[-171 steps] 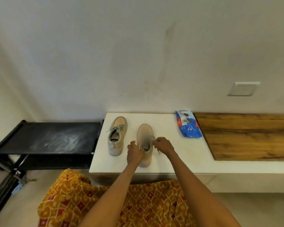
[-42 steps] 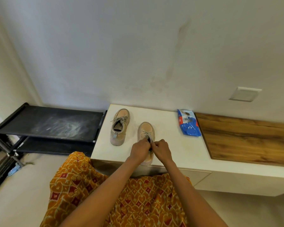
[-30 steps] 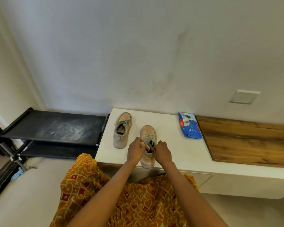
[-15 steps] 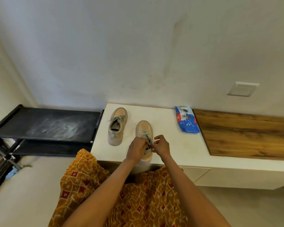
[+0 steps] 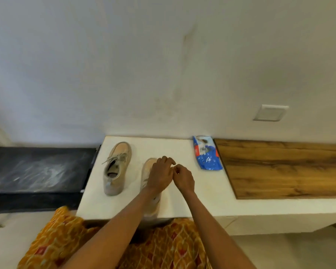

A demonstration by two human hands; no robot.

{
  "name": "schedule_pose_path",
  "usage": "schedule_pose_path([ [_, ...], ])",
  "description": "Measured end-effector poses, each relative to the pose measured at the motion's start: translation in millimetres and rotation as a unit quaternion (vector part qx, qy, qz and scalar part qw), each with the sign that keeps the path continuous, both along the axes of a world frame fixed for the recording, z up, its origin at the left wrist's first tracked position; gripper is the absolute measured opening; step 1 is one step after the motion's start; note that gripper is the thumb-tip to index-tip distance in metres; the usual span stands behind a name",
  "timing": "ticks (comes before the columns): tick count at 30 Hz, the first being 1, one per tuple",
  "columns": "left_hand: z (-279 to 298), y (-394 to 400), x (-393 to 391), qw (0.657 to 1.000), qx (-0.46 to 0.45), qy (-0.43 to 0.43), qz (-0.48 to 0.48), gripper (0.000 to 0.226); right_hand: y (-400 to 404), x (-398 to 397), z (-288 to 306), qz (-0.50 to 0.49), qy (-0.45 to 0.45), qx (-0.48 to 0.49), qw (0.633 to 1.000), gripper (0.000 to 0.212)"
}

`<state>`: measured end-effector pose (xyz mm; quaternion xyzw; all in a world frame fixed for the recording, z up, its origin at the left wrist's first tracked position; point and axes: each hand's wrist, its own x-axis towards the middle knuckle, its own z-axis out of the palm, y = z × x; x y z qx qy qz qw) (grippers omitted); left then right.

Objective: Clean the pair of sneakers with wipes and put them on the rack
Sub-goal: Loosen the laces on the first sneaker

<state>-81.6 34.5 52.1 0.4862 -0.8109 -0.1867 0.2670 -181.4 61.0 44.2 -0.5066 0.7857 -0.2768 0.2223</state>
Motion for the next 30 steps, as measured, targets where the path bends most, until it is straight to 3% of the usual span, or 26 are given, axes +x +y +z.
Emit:
schedule_pose_path([
  [4,-11.5,14.0,-14.2,1.000,-0.015,-0.007,0.006,0.031,11.3,-8.9,-11.4,-0.066,-0.019,-0.062,0.996,0.015],
  [9,-35.3,-33.5,-97.7,0.997,0.004,-0.065,-0.041,0.049,-51.0,-104.6,-22.0,-0.153,0.015,-0.097,0.983,0.020],
  [12,-56.3,-46.5,-126.1,0.990,0.028,-0.128,-0.055,0.069,-73.0,-146.0,-36.4,-0.137,0.081,-0.063,0.985,0.023],
  [14,-72.2,-52.9,-139.8,0.982,0.022,-0.178,-0.053,0.069,-84.9,-164.8,-47.1,-0.123,0.146,-0.027,0.981,0.024],
  [16,-82.8,-58.1,-145.2,0.977,0.034,-0.196,-0.073,0.073,-93.0,-175.5,-52.7,-0.098,0.210,0.012,0.973,0.026],
  [19,-100.2,-61.7,-150.0,0.979,0.029,-0.190,-0.072,0.085,-105.1,-182.4,-62.9,-0.042,0.240,0.063,0.968,0.029],
  [24,-115.4,-63.6,-149.5,0.979,0.029,-0.186,-0.077,0.057,-117.8,-183.8,-74.4,0.012,0.258,0.086,0.962,0.022],
  [25,-114.7,-63.4,-149.2,0.978,0.042,-0.191,-0.077,0.059,-117.8,-182.8,-75.5,-0.003,0.228,0.055,0.972,0.019],
  [27,-104.0,-61.8,-142.1,0.973,0.033,-0.216,-0.071,0.060,-116.9,-181.3,-76.2,-0.068,0.068,-0.046,0.994,0.011],
  [30,-104.5,-61.4,-138.0,0.975,0.033,-0.214,-0.054,0.059,-107.6,-172.0,-58.1,-0.166,-0.220,-0.171,0.946,0.011],
])
